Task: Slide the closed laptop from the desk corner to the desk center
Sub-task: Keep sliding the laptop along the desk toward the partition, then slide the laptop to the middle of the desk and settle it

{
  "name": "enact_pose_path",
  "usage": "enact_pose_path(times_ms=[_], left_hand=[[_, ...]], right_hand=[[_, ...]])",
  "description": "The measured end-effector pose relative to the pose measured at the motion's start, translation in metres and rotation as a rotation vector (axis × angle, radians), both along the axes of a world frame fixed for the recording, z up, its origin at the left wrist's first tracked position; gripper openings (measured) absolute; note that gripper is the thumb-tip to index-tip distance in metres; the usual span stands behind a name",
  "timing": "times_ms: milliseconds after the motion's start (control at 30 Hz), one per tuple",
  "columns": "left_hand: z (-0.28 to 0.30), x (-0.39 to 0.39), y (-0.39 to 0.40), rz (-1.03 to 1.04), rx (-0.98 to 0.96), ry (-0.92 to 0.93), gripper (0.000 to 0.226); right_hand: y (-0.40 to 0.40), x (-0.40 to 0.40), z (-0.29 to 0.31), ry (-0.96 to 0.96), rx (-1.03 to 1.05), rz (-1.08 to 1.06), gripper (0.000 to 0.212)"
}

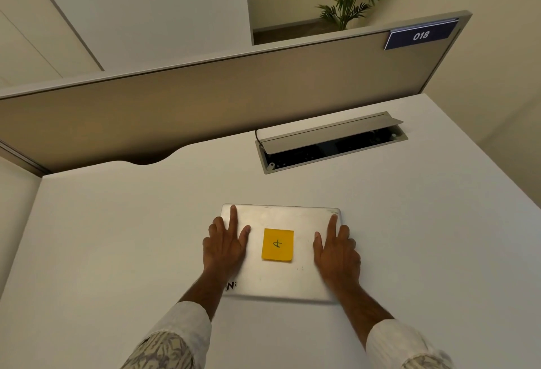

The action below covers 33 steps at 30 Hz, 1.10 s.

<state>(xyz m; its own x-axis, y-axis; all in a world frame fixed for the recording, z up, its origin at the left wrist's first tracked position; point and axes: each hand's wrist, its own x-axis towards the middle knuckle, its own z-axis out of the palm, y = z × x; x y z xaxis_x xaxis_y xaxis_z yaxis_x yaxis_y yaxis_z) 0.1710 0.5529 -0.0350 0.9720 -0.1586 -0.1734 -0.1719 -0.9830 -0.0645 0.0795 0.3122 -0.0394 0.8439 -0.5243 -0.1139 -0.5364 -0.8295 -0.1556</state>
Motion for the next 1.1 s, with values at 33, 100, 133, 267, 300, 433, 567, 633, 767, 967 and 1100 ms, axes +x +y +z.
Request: enact_pose_path(times_ms=[33, 100, 133, 267, 300, 433, 567, 633, 767, 967, 1100], left_hand=[[-0.001, 0.0, 0.0, -0.003, -0.003, 0.001, 0.074], [-0.002, 0.0, 0.001, 0.014, -0.036, -0.012, 0.075], [-0.001, 0.0, 0.001, 0.026, -0.042, -0.02, 0.077], [0.001, -0.003, 0.001, 0.032, -0.007, -0.1, 0.085], [0.002, -0.004, 0.002, 0.033, -0.019, -0.105, 0.085], [0.002, -0.003, 0.004, 0.005, -0.045, -0.106, 0.086], [0.008, -0.005, 0.002, -0.001, -0.062, -0.109, 0.086], [0.012, -0.005, 0.002, 0.024, -0.061, -0.085, 0.087], [0.015, -0.007, 0.001, 0.045, -0.062, -0.056, 0.085], [0.016, -0.013, 0.0, 0.112, -0.044, -0.051, 0.094], [0.013, -0.017, -0.003, 0.152, -0.072, -0.01, 0.093]], right_hand=[[0.0, 0.0, -0.001, 0.0, 0.005, 0.0, 0.071], [-0.001, 0.0, -0.001, 0.004, 0.008, -0.001, 0.07], [-0.001, 0.0, -0.002, 0.004, 0.009, -0.002, 0.07], [-0.005, -0.001, -0.002, 0.013, -0.034, 0.025, 0.068], [-0.007, -0.001, -0.001, 0.015, -0.049, 0.035, 0.068], [-0.007, 0.0, 0.006, -0.007, -0.067, 0.046, 0.072], [-0.004, 0.002, 0.012, -0.019, -0.087, 0.077, 0.071], [-0.002, 0.003, 0.014, -0.023, -0.096, 0.087, 0.07], [0.0, 0.002, 0.017, -0.014, -0.096, 0.088, 0.069], [0.002, -0.002, 0.019, 0.047, -0.076, 0.072, 0.07], [0.002, -0.004, 0.019, 0.074, -0.058, 0.046, 0.071]])
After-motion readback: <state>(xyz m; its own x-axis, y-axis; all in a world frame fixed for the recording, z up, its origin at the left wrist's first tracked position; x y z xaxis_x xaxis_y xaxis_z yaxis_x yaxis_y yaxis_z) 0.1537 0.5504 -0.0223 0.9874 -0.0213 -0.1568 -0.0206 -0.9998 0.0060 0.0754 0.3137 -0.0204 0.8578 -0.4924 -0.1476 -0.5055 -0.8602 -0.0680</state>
